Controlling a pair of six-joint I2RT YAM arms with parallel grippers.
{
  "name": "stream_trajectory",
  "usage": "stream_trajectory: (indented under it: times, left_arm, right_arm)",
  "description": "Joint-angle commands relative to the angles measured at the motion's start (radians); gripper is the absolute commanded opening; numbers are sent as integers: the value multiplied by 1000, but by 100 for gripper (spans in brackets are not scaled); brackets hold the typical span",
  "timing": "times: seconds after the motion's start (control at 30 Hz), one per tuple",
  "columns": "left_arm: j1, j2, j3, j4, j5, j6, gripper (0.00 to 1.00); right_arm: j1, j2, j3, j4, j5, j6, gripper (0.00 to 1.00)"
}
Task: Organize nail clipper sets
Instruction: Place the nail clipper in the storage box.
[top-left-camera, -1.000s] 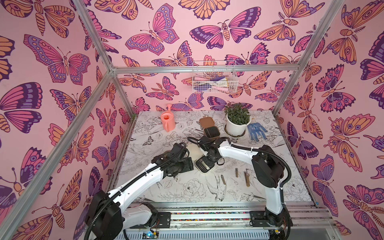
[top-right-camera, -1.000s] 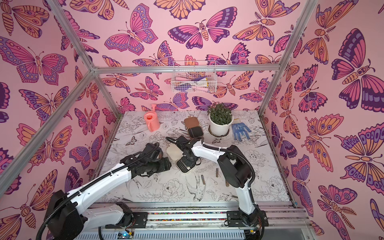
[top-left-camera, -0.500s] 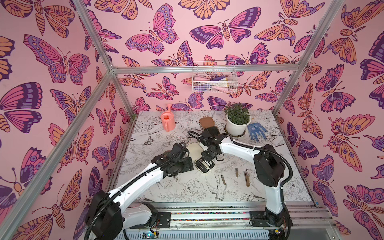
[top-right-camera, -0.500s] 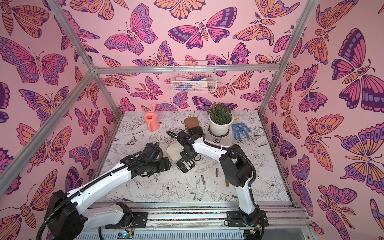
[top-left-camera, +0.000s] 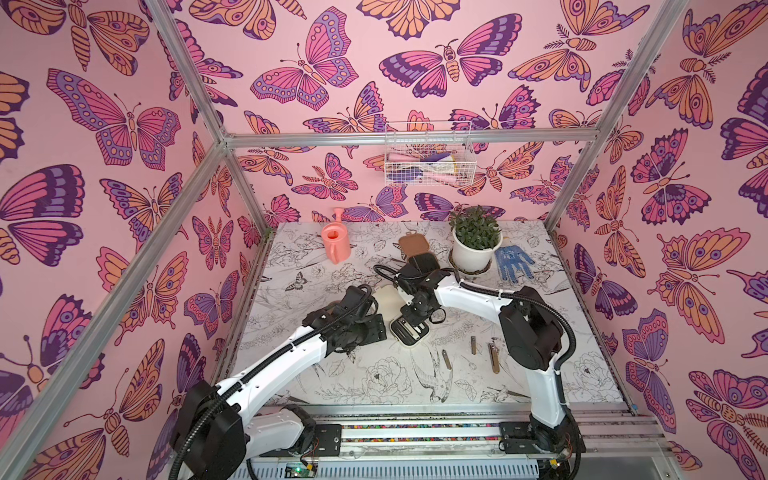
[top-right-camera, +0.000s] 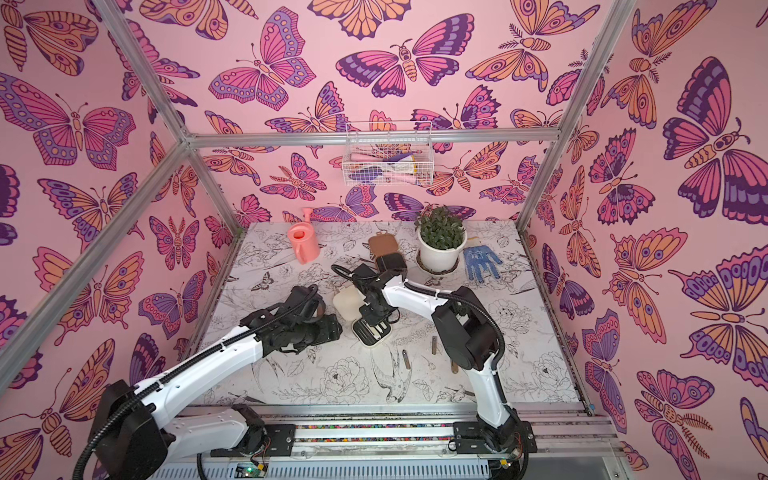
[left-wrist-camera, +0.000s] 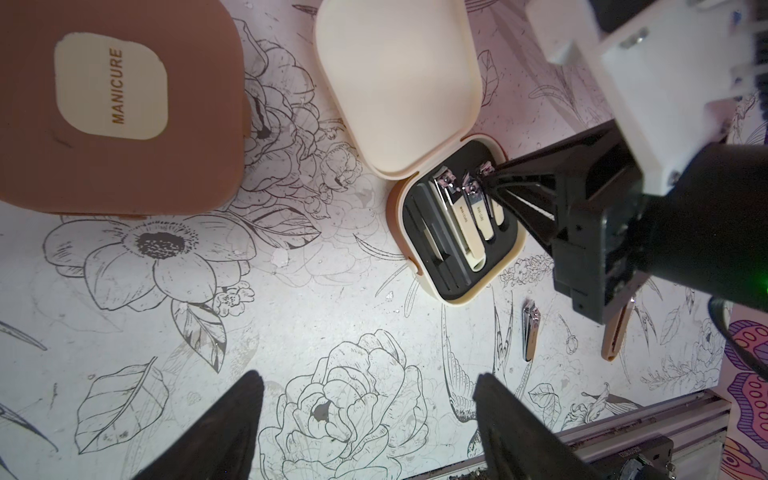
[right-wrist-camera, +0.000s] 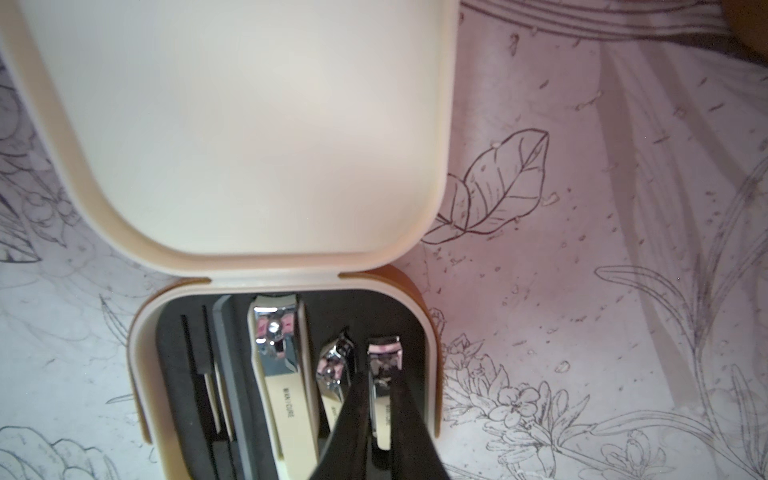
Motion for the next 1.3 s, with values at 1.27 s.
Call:
stream_trajectory:
  times: [1.27]
  left_arm:
    - [18,12,-4,-13,10,7,82]
  right_arm:
    - [6,11,-120,52,25,53,10]
